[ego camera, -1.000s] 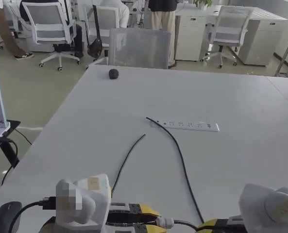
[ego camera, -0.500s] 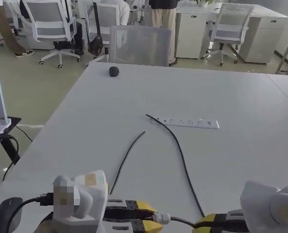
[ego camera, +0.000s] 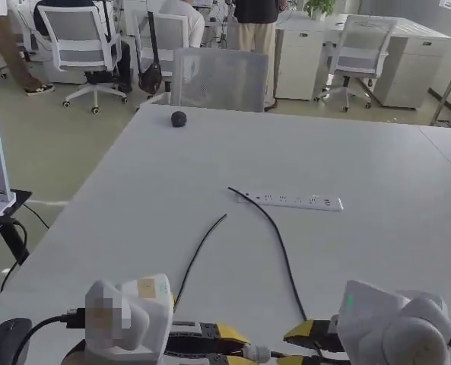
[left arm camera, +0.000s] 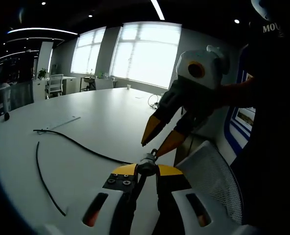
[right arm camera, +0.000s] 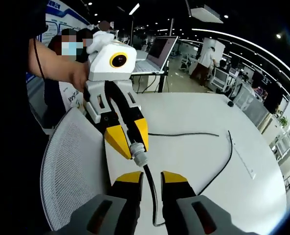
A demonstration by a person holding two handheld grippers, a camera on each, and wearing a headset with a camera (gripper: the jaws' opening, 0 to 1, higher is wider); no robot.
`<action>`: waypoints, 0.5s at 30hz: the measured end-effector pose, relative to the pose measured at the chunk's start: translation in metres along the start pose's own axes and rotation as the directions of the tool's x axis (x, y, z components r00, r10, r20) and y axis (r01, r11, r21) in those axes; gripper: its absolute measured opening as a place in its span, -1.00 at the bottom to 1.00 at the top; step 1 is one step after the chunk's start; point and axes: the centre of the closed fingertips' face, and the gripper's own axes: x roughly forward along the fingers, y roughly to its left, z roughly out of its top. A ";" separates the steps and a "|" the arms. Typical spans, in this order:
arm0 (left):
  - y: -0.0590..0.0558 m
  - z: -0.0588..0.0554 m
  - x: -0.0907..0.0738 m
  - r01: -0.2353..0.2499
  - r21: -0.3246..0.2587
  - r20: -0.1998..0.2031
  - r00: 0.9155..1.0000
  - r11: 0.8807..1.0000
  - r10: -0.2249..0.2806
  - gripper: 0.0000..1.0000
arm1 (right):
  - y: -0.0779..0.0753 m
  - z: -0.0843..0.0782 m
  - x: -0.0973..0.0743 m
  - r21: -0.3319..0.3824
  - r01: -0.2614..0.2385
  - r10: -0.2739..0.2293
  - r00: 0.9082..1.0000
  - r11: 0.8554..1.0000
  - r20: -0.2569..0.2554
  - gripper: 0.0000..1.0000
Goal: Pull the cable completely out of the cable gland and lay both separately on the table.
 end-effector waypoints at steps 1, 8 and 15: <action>0.000 0.000 0.000 0.001 -0.001 0.001 1.000 1.000 -0.001 -0.71 | 0.002 0.001 0.001 -0.007 0.002 -0.002 1.000 1.000 -0.002 -0.80; -0.002 0.001 0.000 0.008 0.005 -0.002 1.000 1.000 -0.008 -0.70 | 0.000 -0.003 0.005 -0.030 0.019 -0.020 0.999 0.999 -0.027 -0.94; 0.001 0.004 0.001 0.004 0.014 0.002 1.000 1.000 -0.004 -0.71 | -0.001 -0.006 0.008 -0.001 0.059 -0.059 0.998 0.998 -0.015 -1.00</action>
